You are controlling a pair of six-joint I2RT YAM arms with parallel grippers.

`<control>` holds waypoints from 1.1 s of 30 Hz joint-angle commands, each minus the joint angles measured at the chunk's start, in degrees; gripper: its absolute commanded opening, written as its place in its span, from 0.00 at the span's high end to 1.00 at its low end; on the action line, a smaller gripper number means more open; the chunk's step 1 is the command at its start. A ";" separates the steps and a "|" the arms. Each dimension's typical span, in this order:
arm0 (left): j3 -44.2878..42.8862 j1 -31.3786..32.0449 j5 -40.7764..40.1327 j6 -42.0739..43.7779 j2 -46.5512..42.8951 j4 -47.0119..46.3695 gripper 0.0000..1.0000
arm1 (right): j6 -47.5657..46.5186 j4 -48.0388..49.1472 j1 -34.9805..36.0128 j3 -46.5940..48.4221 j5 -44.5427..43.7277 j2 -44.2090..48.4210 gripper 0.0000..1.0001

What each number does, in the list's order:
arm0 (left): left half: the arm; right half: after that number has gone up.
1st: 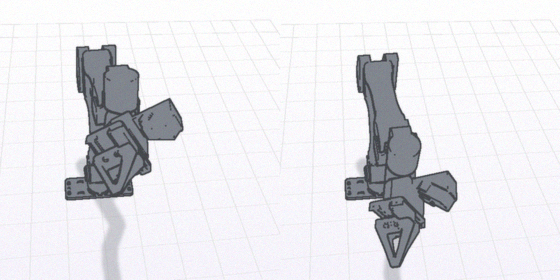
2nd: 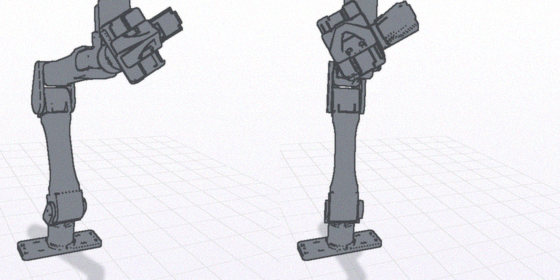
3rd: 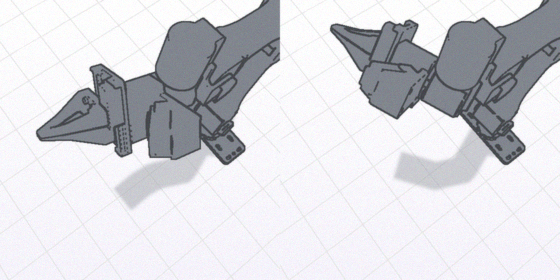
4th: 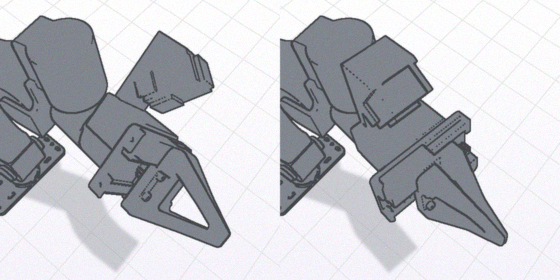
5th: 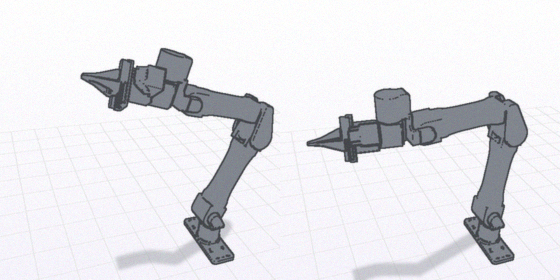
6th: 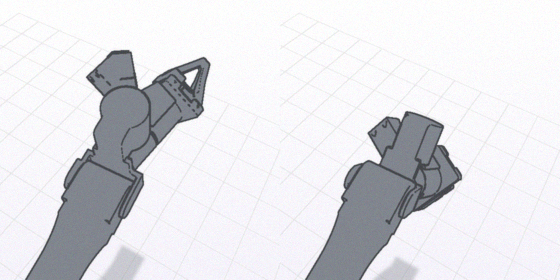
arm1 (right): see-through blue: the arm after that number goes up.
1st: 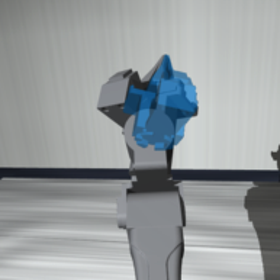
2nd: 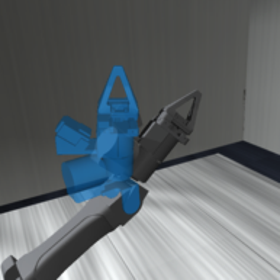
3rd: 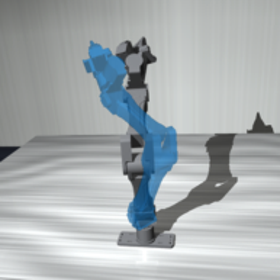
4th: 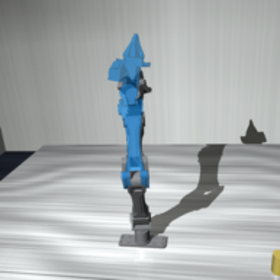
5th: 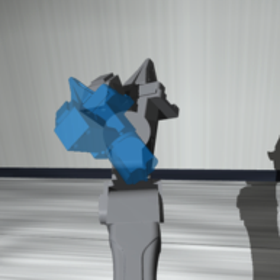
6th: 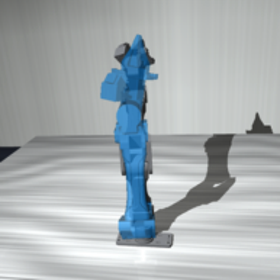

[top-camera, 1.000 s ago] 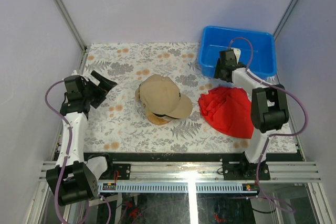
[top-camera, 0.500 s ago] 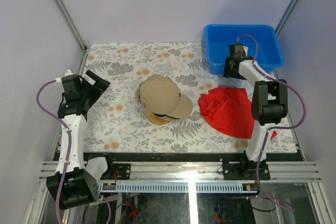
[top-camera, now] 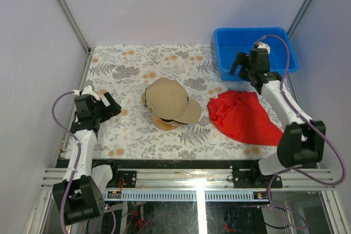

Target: Stack the hats

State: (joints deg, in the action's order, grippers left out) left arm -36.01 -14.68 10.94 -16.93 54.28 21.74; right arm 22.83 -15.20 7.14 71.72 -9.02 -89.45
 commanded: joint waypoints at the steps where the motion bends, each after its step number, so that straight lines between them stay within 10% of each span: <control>1: 8.98 -0.17 5.12 8.76 -5.05 -17.89 0.00 | 4.16 3.97 1.63 -7.89 7.59 8.39 0.01; 7: 22.95 -0.10 2.91 6.56 -14.43 -35.20 0.00 | 4.14 -2.54 3.21 -11.03 4.25 14.58 0.00; 18: 31.03 -0.17 -1.40 9.01 -23.29 -34.38 0.00 | 1.45 -13.66 3.25 -7.48 0.70 18.77 0.00; 33: 40.41 4.33 -6.43 9.69 -39.23 -36.22 0.00 | -20.32 8.70 3.15 -37.26 6.81 35.23 0.01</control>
State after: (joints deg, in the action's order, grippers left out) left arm -0.38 -12.84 8.64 -8.45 19.68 -10.28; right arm 7.84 -14.04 10.07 38.92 -4.34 -58.70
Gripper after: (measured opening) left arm 0.996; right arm 0.993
